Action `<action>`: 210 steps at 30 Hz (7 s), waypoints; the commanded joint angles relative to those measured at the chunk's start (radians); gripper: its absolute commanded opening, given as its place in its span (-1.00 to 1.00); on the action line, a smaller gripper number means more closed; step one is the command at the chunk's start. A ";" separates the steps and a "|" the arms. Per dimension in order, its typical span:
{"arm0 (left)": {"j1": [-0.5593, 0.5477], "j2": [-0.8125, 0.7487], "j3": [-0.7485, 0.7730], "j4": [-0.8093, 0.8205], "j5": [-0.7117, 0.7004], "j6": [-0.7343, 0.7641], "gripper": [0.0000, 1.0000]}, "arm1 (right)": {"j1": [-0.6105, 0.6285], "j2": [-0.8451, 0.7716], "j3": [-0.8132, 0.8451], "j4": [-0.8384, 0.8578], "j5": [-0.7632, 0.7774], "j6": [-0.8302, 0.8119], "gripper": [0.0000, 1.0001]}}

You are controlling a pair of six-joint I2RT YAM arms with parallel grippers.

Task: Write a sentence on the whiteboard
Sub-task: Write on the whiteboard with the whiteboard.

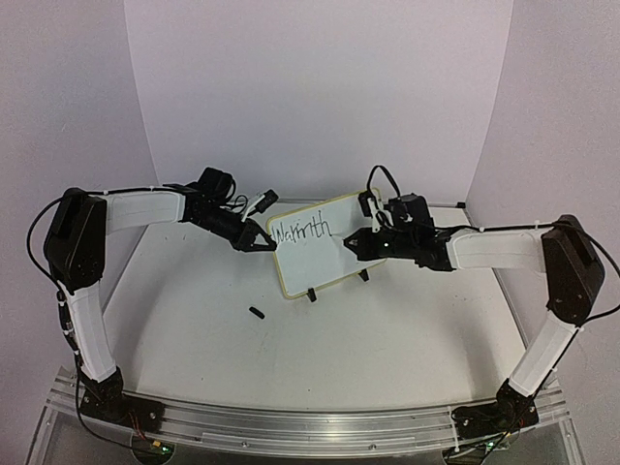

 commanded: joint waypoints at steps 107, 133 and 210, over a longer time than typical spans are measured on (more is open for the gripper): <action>-0.054 0.069 -0.001 -0.129 -0.066 0.014 -1.00 | -0.080 -0.019 0.121 -0.043 -0.037 -0.038 -1.00; -0.054 0.063 -0.001 -0.129 -0.068 0.015 -1.00 | -0.079 -0.037 0.080 -0.042 0.008 -0.042 -1.00; -0.058 0.062 0.002 -0.135 -0.071 0.016 -1.00 | -0.080 -0.041 0.050 -0.057 0.097 -0.030 -1.00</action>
